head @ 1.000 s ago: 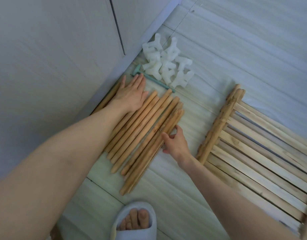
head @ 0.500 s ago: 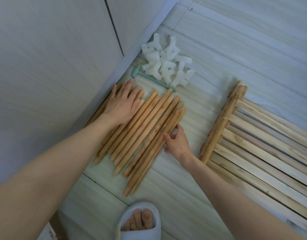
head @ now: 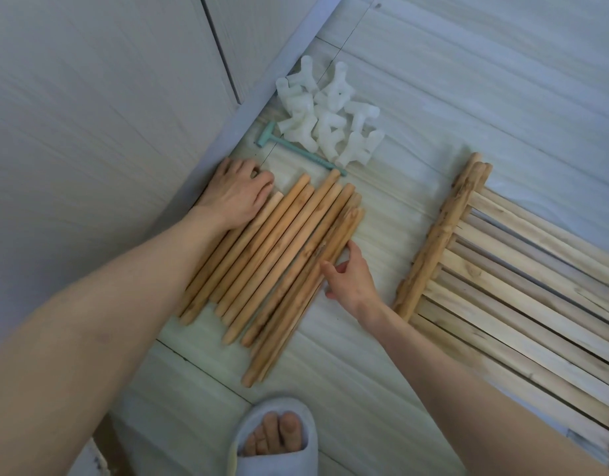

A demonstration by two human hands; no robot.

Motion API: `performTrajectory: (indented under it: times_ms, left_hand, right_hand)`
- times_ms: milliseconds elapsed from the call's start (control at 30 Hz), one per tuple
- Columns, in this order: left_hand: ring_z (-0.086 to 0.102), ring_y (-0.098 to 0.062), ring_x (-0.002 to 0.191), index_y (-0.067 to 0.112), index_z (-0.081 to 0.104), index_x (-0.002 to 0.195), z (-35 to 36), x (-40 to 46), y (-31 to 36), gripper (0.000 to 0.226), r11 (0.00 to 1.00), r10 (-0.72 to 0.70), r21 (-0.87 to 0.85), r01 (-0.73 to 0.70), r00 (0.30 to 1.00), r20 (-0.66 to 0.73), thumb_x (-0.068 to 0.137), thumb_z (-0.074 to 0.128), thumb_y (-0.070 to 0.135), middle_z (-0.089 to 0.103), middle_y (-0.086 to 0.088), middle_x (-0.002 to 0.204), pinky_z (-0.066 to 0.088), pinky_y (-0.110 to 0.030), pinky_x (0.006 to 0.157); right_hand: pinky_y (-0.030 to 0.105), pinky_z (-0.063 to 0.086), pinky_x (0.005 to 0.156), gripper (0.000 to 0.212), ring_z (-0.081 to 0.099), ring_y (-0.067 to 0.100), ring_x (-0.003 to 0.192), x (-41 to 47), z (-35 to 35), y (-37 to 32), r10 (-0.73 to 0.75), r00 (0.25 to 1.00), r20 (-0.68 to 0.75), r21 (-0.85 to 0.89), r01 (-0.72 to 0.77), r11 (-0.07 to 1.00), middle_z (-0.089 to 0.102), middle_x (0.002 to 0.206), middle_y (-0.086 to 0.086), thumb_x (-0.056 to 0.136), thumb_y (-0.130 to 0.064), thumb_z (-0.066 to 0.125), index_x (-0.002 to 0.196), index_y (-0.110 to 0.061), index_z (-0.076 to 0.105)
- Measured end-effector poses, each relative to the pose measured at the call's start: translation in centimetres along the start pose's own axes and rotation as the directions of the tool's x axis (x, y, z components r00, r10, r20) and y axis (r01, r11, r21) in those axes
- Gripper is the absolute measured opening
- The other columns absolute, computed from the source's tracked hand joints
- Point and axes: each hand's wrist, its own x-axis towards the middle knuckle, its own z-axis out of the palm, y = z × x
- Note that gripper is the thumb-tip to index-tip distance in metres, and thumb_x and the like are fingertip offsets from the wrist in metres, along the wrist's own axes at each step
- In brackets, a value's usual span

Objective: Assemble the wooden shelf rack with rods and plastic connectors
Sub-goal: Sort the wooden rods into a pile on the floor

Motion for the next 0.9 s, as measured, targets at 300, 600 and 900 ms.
performTrajectory:
  times_ms: [300, 600, 900]
  left_hand:
    - [0.046, -0.035, 0.105, 0.007, 0.048, 0.126, 0.2, -0.4, 0.3, 0.035, 1.000, -0.018, 0.001, 0.019, 1.000, -0.025, 0.098, 0.037, 0.025, 0.049, -0.019, 0.117, 0.031, -0.047, 0.098]
    - [0.037, -0.033, 0.129, 0.002, 0.040, 0.137, 0.1, 0.0, 1.6, 0.042, 0.991, 0.073, -0.110, -0.074, 0.997, -0.019, 0.098, 0.035, 0.018, 0.039, -0.018, 0.141, 0.027, -0.044, 0.108]
    - [0.020, -0.021, 0.142, 0.005, 0.034, 0.143, 0.6, 1.5, 4.8, 0.045, 0.949, 0.220, -0.244, -0.198, 0.974, 0.063, 0.099, 0.033, 0.015, 0.030, -0.008, 0.150, 0.019, -0.033, 0.113]
  right_hand:
    - [0.043, 0.050, 0.092, 0.062, 0.060, 0.024, 0.095, -0.2, 0.0, -0.1, 0.005, 1.000, 0.000, -0.010, -0.005, 1.000, 0.052, 0.122, 0.015, 0.095, -0.025, 0.050, 0.147, -0.025, 0.017]
    - [0.043, 0.050, 0.092, 0.063, 0.060, 0.024, 0.096, -0.4, -0.1, -0.3, 0.010, 1.000, 0.008, -0.026, -0.009, 1.000, 0.051, 0.123, 0.016, 0.095, -0.025, 0.051, 0.147, -0.024, 0.016]
    - [0.035, 0.053, 0.086, 0.066, 0.061, 0.023, 0.096, -0.9, -0.3, -0.4, 0.067, 0.998, 0.017, 0.117, -0.069, 0.991, 0.058, 0.103, 0.008, 0.095, -0.028, 0.051, 0.150, -0.021, 0.014]
